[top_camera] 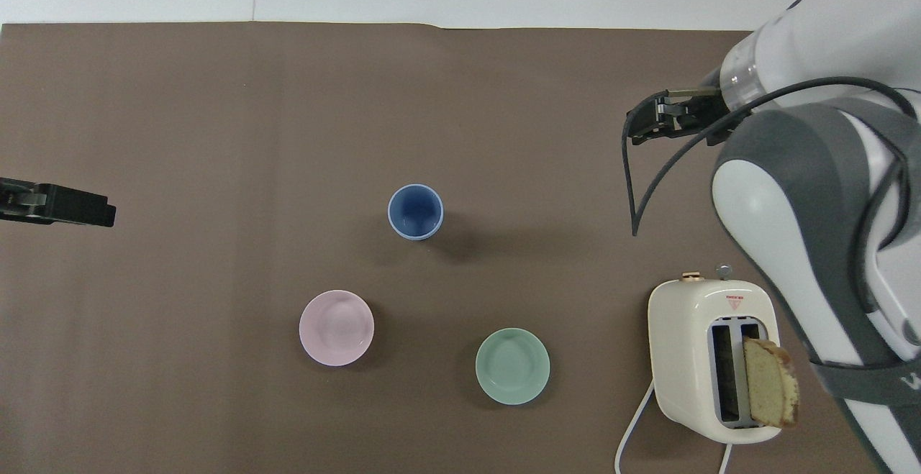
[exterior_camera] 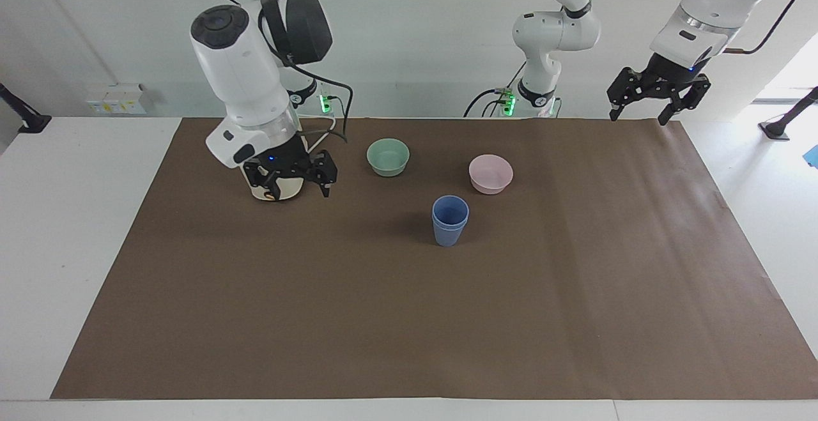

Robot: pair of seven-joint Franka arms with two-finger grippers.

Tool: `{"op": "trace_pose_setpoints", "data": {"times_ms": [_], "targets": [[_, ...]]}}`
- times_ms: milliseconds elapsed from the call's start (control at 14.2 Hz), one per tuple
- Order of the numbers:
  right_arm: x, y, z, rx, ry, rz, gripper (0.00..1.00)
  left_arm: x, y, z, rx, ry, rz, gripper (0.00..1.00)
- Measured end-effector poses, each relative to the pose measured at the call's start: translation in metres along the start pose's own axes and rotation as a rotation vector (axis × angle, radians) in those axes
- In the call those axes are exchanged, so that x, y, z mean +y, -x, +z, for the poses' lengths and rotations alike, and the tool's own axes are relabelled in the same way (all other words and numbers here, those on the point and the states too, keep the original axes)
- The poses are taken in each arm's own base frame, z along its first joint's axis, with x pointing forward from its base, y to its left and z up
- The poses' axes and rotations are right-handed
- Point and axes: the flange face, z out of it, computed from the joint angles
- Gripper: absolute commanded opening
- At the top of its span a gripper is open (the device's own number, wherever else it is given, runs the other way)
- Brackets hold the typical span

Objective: Stack blue cups with both arms

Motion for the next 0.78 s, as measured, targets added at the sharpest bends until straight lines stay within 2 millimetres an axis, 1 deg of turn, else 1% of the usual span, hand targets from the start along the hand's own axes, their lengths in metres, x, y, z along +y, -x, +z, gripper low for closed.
{"op": "trace_pose_setpoints", "data": {"times_ms": [141,494,636,777], "targets": [[0.021,0.007,-0.016,-0.006,0.017,-0.006,1.0,0.0,0.0,0.0,0.0,0.0,0.0,1.0],[0.073,0.019,-0.042,-0.016,0.042,-0.03,1.0,0.0,0.0,0.0,0.0,0.0,0.0,1.0],[0.083,0.025,-0.056,-0.001,0.049,-0.017,1.0,0.0,0.0,0.0,0.0,0.0,0.0,1.0],[0.08,0.038,-0.069,-0.013,0.057,-0.019,1.0,0.0,0.0,0.0,0.0,0.0,0.0,1.0]]}}
